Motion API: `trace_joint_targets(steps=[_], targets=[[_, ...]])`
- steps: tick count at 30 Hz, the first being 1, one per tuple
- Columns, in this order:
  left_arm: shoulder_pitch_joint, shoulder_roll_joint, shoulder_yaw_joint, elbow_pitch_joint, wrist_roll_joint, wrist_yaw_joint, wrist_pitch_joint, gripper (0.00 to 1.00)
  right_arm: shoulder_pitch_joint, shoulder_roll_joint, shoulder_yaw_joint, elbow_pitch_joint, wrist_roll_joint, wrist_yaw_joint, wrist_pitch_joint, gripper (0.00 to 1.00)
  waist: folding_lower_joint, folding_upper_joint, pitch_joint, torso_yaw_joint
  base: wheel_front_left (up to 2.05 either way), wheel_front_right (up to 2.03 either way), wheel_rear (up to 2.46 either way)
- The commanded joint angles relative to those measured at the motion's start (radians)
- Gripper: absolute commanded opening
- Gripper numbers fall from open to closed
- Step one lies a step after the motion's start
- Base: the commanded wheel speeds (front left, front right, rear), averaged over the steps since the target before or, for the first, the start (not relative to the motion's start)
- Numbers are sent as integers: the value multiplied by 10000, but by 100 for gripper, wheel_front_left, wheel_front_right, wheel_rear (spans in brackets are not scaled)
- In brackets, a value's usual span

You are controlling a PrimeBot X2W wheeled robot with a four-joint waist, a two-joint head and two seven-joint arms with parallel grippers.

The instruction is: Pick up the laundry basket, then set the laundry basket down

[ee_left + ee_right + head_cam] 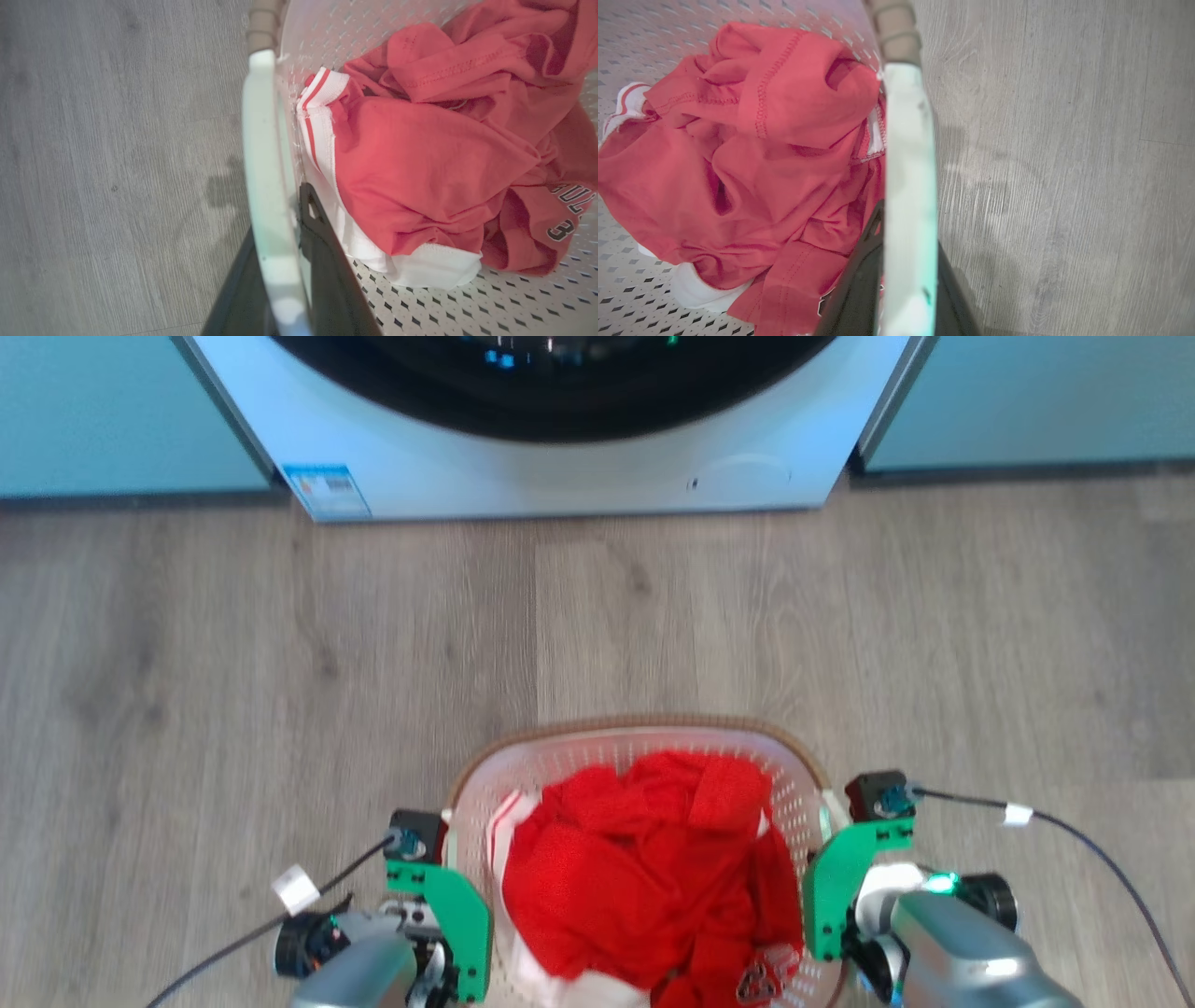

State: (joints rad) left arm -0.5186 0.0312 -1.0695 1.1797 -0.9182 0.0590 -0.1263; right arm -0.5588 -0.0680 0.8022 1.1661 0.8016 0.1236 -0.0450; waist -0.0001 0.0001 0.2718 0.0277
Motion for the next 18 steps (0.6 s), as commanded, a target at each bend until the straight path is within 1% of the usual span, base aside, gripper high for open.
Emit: trace_joint_targets(steps=[1,10,18], targets=[[-46,191,11,9,-36,-86,56,0,200,176,335,-188,110,71,51,0,1,-1,-570,-58,0,0,0],[154,191,-327,333,-326,-426,941,0,478,177,1113,-192,908,71,791,0,1,-1,-1397,-107,0,0,0],[422,191,-501,462,-579,-541,1477,0,661,177,1697,-192,1446,71,1101,0,1,-1,-1998,-142,0,0,0]])
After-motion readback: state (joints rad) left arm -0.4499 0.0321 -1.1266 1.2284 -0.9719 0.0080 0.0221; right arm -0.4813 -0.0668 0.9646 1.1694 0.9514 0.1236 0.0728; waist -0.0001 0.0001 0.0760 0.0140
